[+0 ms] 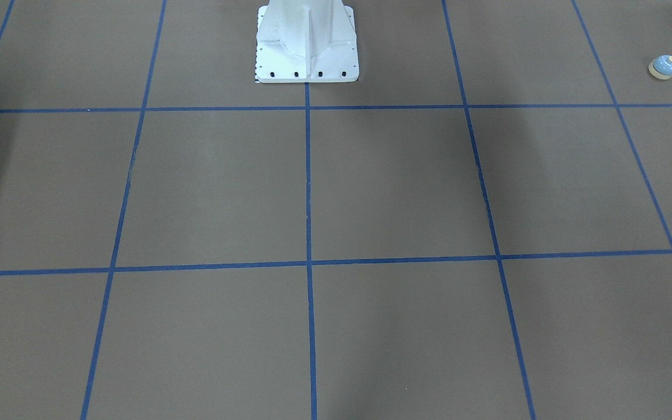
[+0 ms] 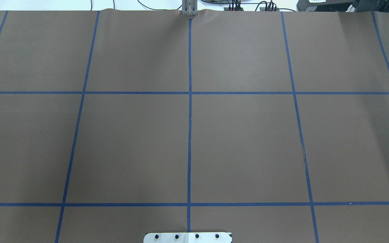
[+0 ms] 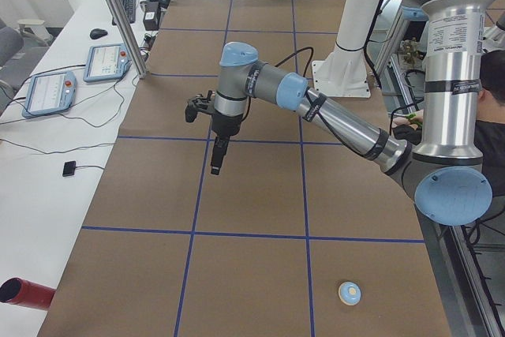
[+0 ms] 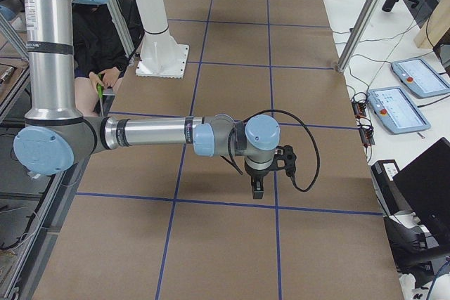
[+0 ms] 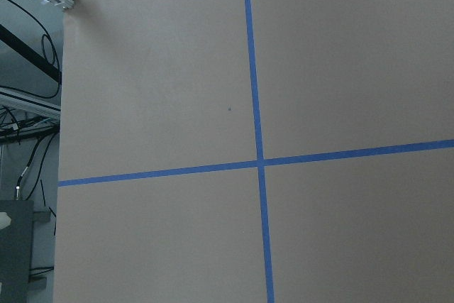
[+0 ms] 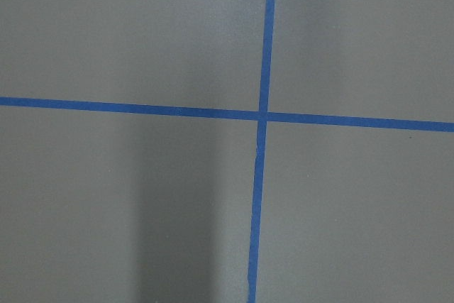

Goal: Place and press bell with both arms

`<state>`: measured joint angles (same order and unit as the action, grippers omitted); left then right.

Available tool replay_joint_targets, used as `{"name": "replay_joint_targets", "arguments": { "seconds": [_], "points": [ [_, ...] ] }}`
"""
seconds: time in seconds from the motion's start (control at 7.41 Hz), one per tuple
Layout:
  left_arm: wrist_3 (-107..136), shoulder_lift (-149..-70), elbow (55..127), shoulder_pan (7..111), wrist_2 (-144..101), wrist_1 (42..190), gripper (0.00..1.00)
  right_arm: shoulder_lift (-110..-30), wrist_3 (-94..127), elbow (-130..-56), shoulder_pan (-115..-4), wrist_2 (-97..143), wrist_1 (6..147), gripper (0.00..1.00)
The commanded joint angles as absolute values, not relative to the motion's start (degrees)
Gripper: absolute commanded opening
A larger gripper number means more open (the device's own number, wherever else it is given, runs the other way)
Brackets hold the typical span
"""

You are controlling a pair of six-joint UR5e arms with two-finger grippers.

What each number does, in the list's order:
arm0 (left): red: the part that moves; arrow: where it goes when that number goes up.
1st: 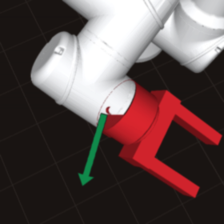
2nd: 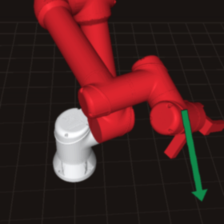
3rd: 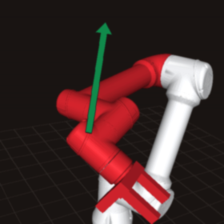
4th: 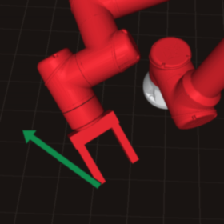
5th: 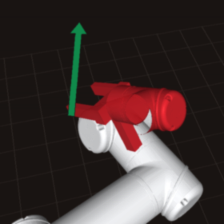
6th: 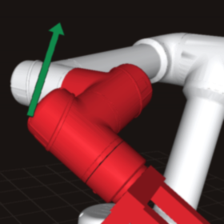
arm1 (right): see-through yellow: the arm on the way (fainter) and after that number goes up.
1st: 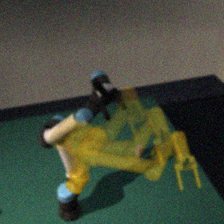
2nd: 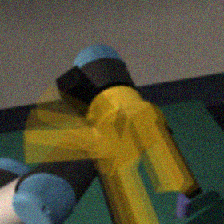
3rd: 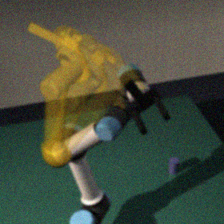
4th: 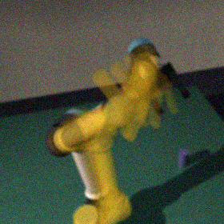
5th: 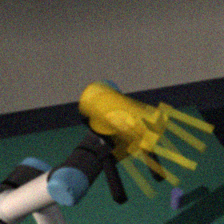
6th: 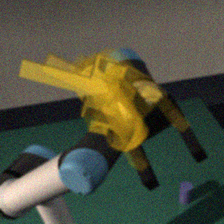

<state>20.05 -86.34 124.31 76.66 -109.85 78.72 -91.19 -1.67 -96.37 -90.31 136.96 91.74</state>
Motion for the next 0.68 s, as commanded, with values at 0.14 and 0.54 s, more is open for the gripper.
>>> {"name": "replay_joint_targets", "arguments": {
  "seconds": [0.14, 0.54],
  "points": [
    [38.2, -82.2, 133.6, 66.9, -102.3, 71.7, 1.0, -91.3, -1.7, -96.4, -89.9, 137.5, 91.8, 1.0],
    [65.7, -81.8, 136.8, 48.7, -90.4, 60.2, 1.0, -92.4, -1.5, -95.8, -89.9, 137.6, 91.4, 1.0]
  ]
}}
